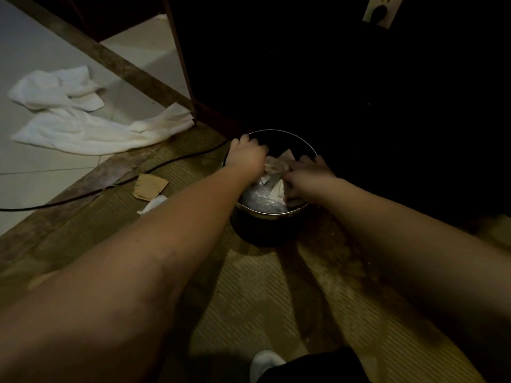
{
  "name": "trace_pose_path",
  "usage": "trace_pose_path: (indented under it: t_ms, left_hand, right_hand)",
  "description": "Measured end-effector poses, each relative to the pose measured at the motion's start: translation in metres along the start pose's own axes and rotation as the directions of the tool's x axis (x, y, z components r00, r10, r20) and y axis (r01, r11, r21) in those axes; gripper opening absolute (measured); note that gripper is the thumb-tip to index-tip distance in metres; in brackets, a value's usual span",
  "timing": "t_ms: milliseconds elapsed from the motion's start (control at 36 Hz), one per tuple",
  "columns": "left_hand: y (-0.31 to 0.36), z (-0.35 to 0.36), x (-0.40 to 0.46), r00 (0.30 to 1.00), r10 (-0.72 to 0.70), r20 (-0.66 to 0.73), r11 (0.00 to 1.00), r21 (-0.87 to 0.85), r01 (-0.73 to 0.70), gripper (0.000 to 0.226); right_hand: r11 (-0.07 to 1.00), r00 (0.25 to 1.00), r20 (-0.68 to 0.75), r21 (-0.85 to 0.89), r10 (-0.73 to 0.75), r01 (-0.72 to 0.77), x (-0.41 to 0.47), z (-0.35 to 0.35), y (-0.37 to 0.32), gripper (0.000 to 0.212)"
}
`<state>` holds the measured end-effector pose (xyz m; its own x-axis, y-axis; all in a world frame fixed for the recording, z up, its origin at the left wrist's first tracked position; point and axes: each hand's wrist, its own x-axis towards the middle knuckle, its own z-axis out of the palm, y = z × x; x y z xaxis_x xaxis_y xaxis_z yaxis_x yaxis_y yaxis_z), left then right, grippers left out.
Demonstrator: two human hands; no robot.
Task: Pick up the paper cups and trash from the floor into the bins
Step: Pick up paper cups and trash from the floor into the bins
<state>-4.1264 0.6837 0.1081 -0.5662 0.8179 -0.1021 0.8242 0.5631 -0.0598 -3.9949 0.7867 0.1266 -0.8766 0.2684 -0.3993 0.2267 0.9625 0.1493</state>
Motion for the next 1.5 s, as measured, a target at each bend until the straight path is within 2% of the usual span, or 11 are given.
trace_pose_path:
  t_ms: [83, 139, 222, 306, 528, 694, 806, 1000, 1278, 1389, 1500]
  left_hand:
    - [0.003, -0.008, 0.003, 0.998, -0.005, 0.068, 0.999, 0.052, 0.001, 0.042]
    - [0.002, -0.017, 0.005, 0.992, -0.032, 0.119, 0.999, 0.017, 0.031, 0.049]
    - [-0.006, -0.031, 0.002, 0.992, -0.045, 0.115, 0.993, -0.104, 0.057, 0.069]
    - [-0.019, -0.046, -0.009, 0.996, -0.064, 0.067, 0.976, -0.205, 0.077, 0.076]
    - [-0.066, -0.073, -0.056, 0.985, -0.160, -0.064, 0.861, -0.497, 0.108, 0.054]
    - [-0.111, -0.078, -0.122, 0.961, -0.271, -0.059, 0.756, -0.631, 0.175, 0.038]
    - [-0.145, -0.069, -0.174, 0.930, -0.363, -0.047, 0.730, -0.635, 0.253, 0.039]
    - [-0.206, -0.031, -0.266, 0.850, -0.524, 0.044, 0.605, -0.684, 0.408, 0.031]
    - [-0.247, 0.081, -0.406, 0.667, -0.621, 0.412, 0.386, -0.580, 0.717, 0.013]
    - [-0.251, 0.119, -0.444, 0.580, -0.633, 0.514, 0.328, -0.500, 0.801, 0.019]
    - [-0.260, 0.157, -0.462, 0.495, -0.698, 0.518, 0.319, -0.394, 0.862, 0.044]
  right_hand:
    - [0.998, 1.000, 0.000, -0.065, 0.027, -0.027, 0.003, -0.007, 0.000, 0.071]
    - [0.998, 0.999, 0.001, -0.039, 0.053, -0.053, 0.002, -0.014, 0.004, 0.079]
    - [0.997, 0.996, -0.047, -0.005, 0.081, -0.081, -0.003, -0.026, 0.013, 0.067]
    - [0.991, 0.988, -0.075, 0.046, 0.132, -0.129, -0.011, -0.037, 0.019, 0.058]
    - [0.977, 0.971, -0.167, 0.159, 0.168, -0.142, -0.036, -0.071, 0.004, 0.049]
    - [0.981, 0.948, -0.314, 0.191, 0.046, 0.016, -0.034, -0.102, -0.054, 0.046]
    - [0.976, 0.934, -0.353, 0.181, -0.054, 0.125, -0.024, -0.123, -0.113, 0.045]
    - [0.953, 0.937, -0.266, 0.137, -0.228, 0.270, -0.006, -0.124, -0.221, 0.048]
    - [0.910, 0.918, -0.044, 0.119, -0.395, 0.397, 0.016, -0.055, -0.314, 0.043]
    - [0.904, 0.912, 0.060, 0.171, -0.407, 0.392, 0.024, -0.014, -0.336, 0.038]
    - [0.914, 0.905, 0.166, 0.187, -0.392, 0.361, 0.038, 0.028, -0.347, 0.042]
